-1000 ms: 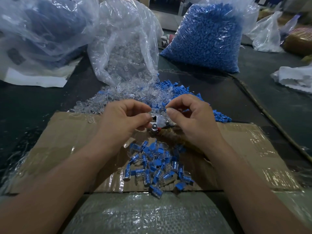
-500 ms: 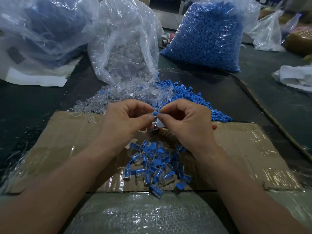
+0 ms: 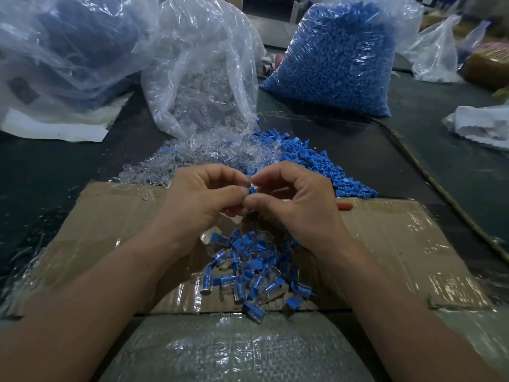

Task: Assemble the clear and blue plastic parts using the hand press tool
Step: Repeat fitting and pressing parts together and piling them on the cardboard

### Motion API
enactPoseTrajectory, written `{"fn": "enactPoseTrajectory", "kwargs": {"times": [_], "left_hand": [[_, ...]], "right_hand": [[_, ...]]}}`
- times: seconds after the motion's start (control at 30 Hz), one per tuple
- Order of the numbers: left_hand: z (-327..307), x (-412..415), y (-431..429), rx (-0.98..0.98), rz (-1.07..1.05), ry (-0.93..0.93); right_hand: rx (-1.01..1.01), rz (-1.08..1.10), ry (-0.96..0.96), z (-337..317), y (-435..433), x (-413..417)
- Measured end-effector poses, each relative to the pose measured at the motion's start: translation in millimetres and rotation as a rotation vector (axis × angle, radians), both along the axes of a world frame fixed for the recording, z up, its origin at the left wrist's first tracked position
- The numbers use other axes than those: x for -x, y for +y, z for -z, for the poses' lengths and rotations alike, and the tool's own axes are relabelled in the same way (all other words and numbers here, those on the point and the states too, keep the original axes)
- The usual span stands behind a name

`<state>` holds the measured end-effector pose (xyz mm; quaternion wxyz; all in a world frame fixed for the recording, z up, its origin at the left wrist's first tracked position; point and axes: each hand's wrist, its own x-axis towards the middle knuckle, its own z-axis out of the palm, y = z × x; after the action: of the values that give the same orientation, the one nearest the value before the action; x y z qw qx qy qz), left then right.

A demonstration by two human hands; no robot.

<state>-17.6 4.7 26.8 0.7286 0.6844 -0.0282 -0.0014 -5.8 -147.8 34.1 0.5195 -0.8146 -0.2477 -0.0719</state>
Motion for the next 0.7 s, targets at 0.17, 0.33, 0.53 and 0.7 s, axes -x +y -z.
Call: {"fn": "enactPoseTrajectory", "kwargs": {"times": [0.17, 0.33, 0.53, 0.7], "left_hand": [[-1.7, -0.8, 2.1, 0.082, 0.026, 0.060], [-1.3, -1.1, 2.3, 0.079, 0.049, 0.115], [-1.6, -1.1, 5.5, 0.133, 0.107, 0.129], [-1.4, -1.1, 3.6, 0.118, 0.074, 0.105]], "right_hand": [[-0.081, -0.084, 0.017, 3.6, -2.5, -1.8], [-0.024, -0.085, -0.037, 5.3, -4.1, -4.8], [-0.043, -0.086, -0.073, 6.1, -7.2, -5.3], [-0.001, -0.075, -0.078, 6.6, -8.6, -6.9]]}}
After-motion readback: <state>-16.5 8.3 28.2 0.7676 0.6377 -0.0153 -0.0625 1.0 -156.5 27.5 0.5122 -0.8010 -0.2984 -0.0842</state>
